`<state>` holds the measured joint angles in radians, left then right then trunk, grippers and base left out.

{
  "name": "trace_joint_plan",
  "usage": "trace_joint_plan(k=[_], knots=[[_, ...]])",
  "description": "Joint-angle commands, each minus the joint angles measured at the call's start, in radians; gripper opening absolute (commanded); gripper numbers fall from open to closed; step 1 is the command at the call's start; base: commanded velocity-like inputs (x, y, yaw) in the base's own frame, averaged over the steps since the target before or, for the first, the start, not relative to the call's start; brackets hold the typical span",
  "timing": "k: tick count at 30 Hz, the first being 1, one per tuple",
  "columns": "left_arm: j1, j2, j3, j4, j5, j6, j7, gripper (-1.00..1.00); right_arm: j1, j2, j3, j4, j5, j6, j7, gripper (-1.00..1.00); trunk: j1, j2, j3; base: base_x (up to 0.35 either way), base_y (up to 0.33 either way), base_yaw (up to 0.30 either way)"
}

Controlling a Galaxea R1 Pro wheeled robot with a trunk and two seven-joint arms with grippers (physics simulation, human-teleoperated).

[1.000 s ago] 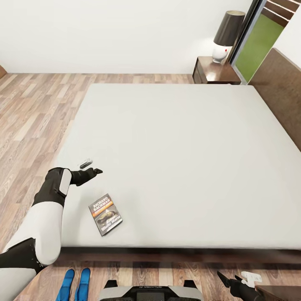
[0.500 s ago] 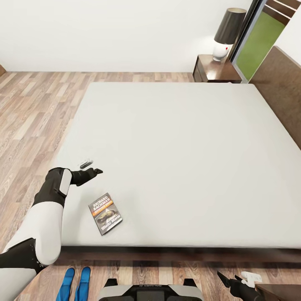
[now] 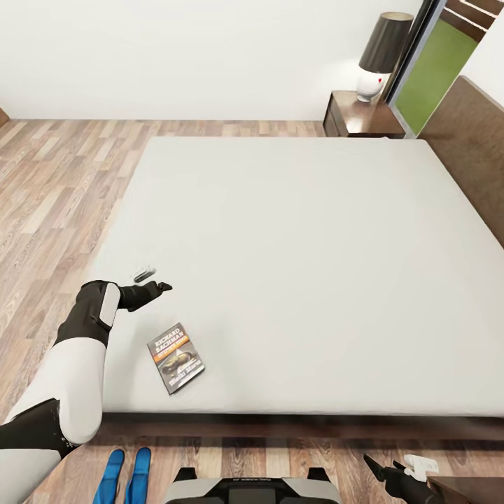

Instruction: In the bedroom, move the book from the bed onto either nightstand, and place the two sandals side by side next to the bed.

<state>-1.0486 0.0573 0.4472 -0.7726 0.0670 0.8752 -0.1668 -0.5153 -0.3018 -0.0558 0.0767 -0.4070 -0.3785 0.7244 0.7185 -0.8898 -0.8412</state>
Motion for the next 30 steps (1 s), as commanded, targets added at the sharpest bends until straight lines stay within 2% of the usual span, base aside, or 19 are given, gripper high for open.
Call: trace_joint_plan(k=[1, 7, 30], knots=[[-0.001, 0.000, 0.002, 0.000, 0.007, 0.006, 0.001, 1.00, -0.002, 0.000, -0.005, 0.005, 0.001, -0.005, 0.006, 1.00, 0.004, -0.008, -0.004, 0.000, 0.000, 0.000], [0.000, 0.000, 0.002, 0.000, 0.007, 0.005, 0.001, 1.00, -0.002, 0.000, -0.005, 0.005, 0.001, -0.005, 0.006, 1.00, 0.027, -0.050, -0.023, 0.000, 0.000, 0.000], [0.001, 0.000, 0.003, 0.000, 0.007, 0.005, 0.001, 1.00, -0.002, 0.000, -0.005, 0.005, 0.001, -0.005, 0.006, 1.00, 0.027, -0.050, -0.023, 0.000, 0.000, 0.000]])
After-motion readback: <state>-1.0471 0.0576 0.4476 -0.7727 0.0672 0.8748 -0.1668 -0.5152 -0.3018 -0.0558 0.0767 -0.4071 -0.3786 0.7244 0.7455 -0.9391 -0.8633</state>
